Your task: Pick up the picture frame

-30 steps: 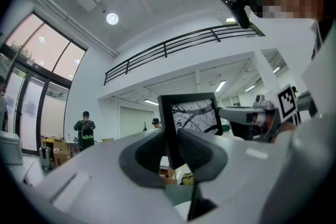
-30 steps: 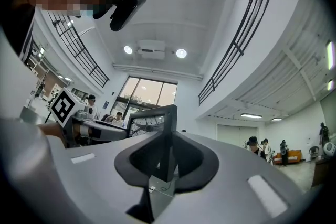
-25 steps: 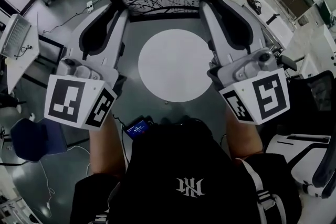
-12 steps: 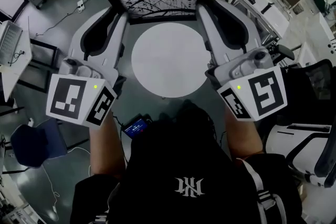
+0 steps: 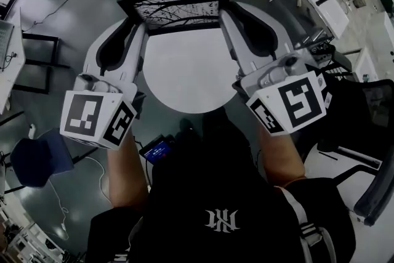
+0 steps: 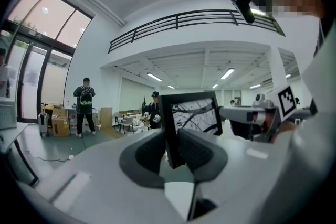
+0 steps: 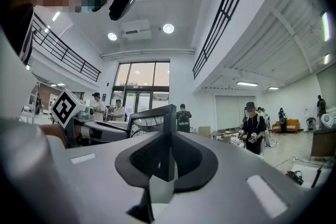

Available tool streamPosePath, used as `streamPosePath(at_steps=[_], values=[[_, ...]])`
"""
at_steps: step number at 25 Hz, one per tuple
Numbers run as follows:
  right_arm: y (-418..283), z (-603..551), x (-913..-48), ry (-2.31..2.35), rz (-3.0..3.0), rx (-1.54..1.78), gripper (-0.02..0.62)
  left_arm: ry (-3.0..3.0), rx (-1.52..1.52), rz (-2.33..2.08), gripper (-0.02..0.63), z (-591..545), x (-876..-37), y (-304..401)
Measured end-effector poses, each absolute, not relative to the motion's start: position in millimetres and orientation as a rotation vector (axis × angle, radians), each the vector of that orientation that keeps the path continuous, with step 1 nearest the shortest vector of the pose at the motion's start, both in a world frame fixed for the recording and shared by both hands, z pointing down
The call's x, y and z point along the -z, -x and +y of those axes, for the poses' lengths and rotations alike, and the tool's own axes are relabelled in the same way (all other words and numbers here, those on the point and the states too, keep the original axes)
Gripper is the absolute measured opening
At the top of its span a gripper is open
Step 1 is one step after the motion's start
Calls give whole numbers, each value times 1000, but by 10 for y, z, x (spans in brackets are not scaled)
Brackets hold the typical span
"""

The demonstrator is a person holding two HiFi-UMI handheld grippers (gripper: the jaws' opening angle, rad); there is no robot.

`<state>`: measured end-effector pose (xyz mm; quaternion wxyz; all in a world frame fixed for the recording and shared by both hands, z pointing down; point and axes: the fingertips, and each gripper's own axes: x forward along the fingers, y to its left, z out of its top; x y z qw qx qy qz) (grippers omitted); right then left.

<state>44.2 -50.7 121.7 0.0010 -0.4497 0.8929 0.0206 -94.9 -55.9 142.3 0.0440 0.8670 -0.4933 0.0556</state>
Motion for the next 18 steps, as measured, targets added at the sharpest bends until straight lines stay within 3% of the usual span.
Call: streamPosePath(at_steps=[9,18], values=[[-686,-1303,-1545,1322,2853,-28,35,-2570,-176,-1586,71,-1234,-1750,713],[-502,-1713,-1715,1244,2917,69,34,-2467,-212,-1639,71,-1539,-1892,895]])
